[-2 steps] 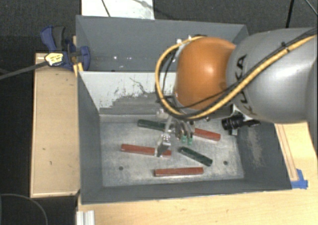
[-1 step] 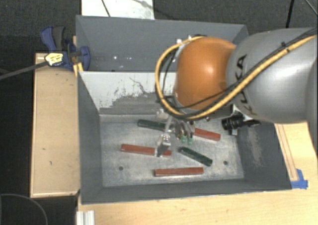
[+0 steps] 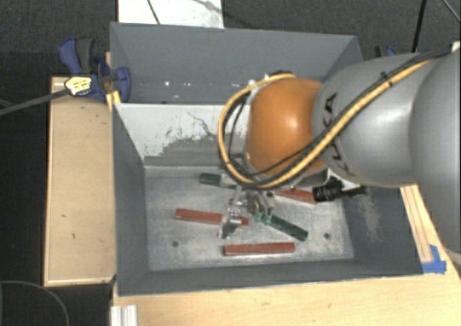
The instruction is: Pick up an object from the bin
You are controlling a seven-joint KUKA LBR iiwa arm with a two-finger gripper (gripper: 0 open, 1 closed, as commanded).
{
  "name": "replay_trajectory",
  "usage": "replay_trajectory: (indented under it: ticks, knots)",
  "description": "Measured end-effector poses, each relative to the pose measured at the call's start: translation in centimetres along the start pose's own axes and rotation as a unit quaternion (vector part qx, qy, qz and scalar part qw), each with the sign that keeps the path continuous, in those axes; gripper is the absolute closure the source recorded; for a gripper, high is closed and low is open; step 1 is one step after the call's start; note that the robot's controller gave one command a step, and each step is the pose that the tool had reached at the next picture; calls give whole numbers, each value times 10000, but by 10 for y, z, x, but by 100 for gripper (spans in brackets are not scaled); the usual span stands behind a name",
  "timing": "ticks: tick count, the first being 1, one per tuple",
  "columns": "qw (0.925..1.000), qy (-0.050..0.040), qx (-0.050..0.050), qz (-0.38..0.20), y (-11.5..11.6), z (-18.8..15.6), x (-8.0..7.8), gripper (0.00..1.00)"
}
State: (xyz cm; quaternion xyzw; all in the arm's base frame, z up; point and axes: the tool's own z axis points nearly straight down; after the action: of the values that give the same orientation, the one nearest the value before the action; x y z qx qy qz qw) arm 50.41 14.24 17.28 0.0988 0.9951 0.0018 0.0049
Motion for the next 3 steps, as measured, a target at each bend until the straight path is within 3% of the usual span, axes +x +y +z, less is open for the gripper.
replay_trajectory:
  ticks: [1, 2, 3]
  knots:
    - [10000, 19, 2, -36, -20, 99, 7, 100]
    - [10000, 20, 1, -30, -20, 99, 7, 100]
    - [9957, -3, 3, 926, -16, 99, 14, 100]
